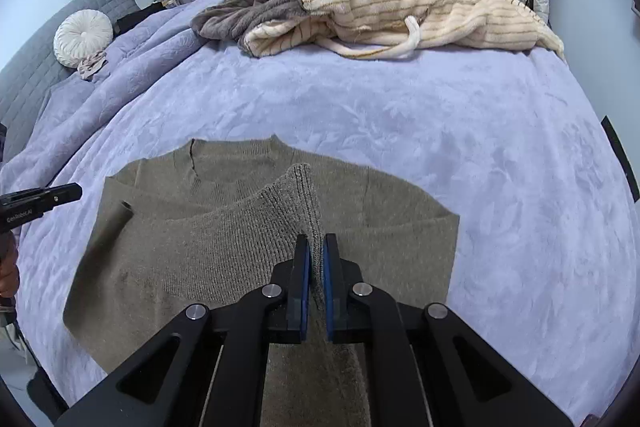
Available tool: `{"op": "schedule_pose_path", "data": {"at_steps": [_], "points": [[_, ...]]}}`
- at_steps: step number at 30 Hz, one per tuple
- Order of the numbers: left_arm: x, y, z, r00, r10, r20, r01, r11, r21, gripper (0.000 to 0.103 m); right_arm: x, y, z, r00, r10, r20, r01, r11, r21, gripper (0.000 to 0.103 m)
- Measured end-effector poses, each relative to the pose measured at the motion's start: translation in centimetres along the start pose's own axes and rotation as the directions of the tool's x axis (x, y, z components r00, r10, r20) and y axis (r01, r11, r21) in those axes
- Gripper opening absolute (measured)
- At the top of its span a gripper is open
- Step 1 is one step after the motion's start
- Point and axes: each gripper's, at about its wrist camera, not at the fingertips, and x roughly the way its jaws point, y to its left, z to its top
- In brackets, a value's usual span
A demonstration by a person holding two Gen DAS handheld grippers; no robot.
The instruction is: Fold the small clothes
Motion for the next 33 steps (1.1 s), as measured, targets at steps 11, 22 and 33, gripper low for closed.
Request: {"op": "schedule_pose_path", "data": {"at_steps": [11,22,33], "points": [[5.3,2.0,-2.0,0.987,-0.012,-0.160,-0.002,0.996,-0.085,0.054,3.9,0.0,-1.1,0.994,0.029,-0.104,-0.030,1.000,-0.001,0.006],[9.1,1.6,-2.6,0.963,0.015,-0.270,-0.026,0.999,-0.037,0.065,6.6,-2.3,-2.1,0.969,0.160,-0.187,-0.128,0.977,0.170,0.015],[1.9,0.5,-3.1,0.990,-0.098,-0.099,0.094,0.995,-0.046,0.007,3.9,-1.1,-2.4,0.985,0.128,-0.116,-0.108,0.981,0.164,0.006]]}}
